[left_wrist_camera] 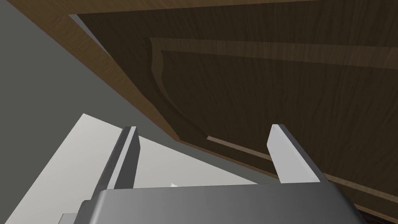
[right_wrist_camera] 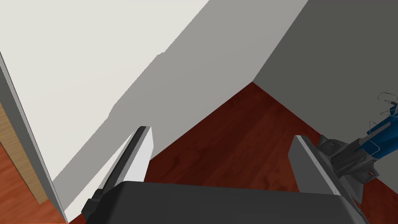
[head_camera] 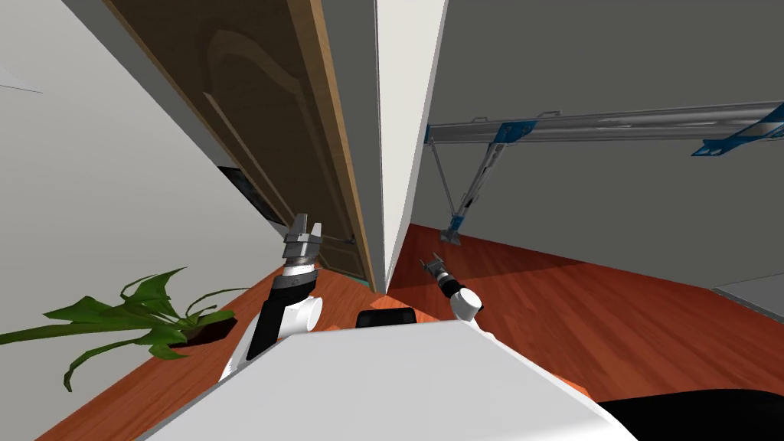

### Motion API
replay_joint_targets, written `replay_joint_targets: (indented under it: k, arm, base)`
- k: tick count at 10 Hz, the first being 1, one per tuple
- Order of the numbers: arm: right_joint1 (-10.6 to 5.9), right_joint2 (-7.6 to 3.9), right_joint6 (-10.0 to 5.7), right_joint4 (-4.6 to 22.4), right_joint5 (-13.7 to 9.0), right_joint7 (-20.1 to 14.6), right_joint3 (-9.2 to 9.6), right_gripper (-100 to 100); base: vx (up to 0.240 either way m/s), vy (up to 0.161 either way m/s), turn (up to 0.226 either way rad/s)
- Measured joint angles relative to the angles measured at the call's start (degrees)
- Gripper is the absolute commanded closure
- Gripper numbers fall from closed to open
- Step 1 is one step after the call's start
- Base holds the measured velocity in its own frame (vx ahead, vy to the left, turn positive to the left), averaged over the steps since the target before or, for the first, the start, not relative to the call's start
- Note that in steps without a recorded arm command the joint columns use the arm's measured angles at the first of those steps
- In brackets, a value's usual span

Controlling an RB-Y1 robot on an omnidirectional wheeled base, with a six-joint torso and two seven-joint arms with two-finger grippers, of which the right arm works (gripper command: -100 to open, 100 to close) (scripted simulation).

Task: Push the door open

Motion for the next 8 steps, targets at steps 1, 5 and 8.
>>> replay_joint_targets:
  k: [1,5,8]
  arm:
    - [-0.11,0.0,0.46,0.37,-1.16,0.29,0.01,-100]
    - [-0.56,-0.28,2.19,1.76,-5.67,1.2,0.22,-100]
    - [-0.93,-0.45,3.48,2.84,-9.04,1.9,0.39,-100]
  base:
    - [0.001,0.093,-0.175]
    - [0.004,0.085,-0.15]
    - [0.003,0.089,-0.165]
